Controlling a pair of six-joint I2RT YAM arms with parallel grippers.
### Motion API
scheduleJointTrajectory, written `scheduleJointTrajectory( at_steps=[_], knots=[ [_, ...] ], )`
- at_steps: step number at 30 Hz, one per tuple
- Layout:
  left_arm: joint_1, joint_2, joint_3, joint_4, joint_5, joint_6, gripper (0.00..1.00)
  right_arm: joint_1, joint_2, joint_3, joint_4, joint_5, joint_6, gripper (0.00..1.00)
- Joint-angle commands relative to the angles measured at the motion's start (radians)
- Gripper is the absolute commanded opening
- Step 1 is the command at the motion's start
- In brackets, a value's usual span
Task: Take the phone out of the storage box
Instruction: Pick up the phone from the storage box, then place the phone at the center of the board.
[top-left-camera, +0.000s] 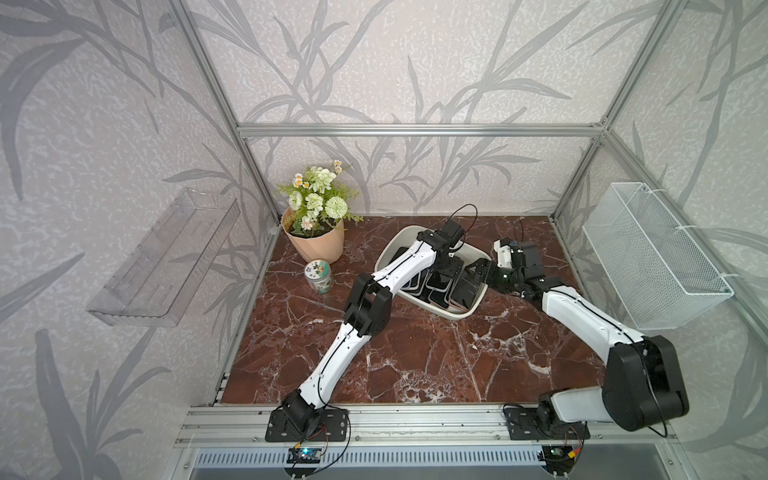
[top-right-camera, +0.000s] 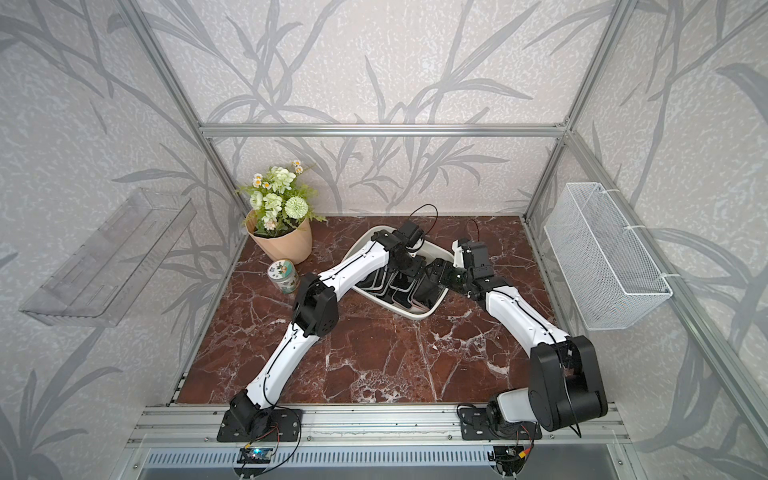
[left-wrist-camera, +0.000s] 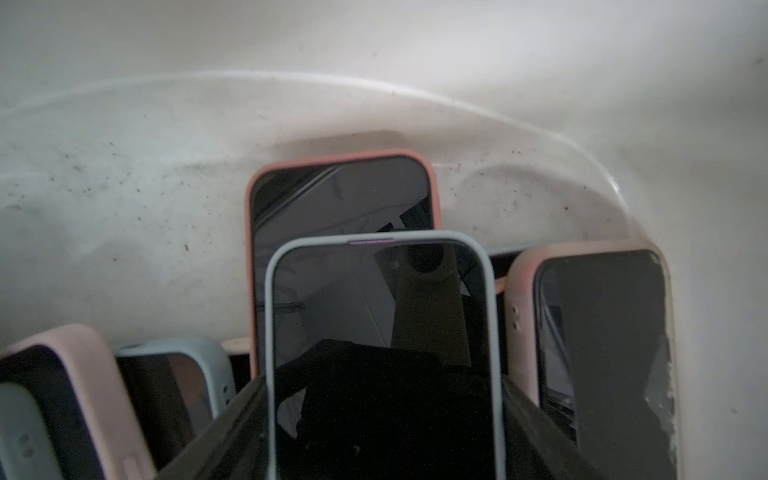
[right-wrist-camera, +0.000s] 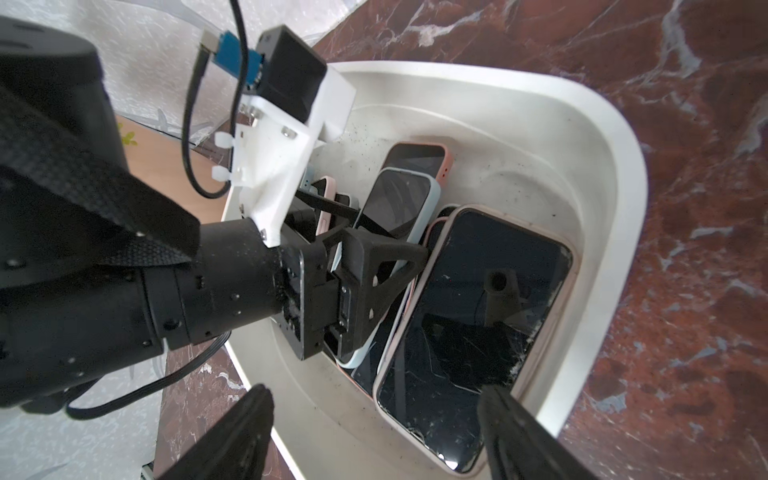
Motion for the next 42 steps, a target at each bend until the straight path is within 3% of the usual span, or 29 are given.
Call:
scheduleJointTrajectory(
  at_steps=[1,13,24,30,34,35,42],
  knots=[
    [0.023,-0.11,-0.029,-0.066,0.014,-0.022,0.61,-0.002,-0.035,-0.01,-0.012,-0.002,-0.003,0.82],
    [0.046,-0.309,-0.209,-0.032,0.053,-0.066,0.61,0.021,-0.058,-0.025,-0.044,-0.038,-0.007,0.82],
    [0.038,-0.843,-0.92,0.183,-0.015,-0.172,0.61,0.07,-0.098,-0.011,-0.183,-0.106,-0.044,0.82],
    [0.017,-1.089,-1.224,0.264,-0.072,-0.253,0.61,0.13,-0.13,-0.015,-0.226,-0.097,-0.043,0.86],
    [-0.025,-1.17,-1.357,0.317,-0.102,-0.301,0.61,0.16,-0.139,-0.012,-0.267,-0.093,-0.035,0.9],
    [-0.038,-1.179,-1.38,0.33,-0.112,-0.311,0.61,0.164,-0.142,-0.009,-0.289,-0.085,-0.032,1.0],
    [-0.117,-1.183,-1.466,0.41,-0.17,-0.361,0.61,0.177,-0.204,0.002,-0.418,-0.017,-0.036,0.99]
  ],
)
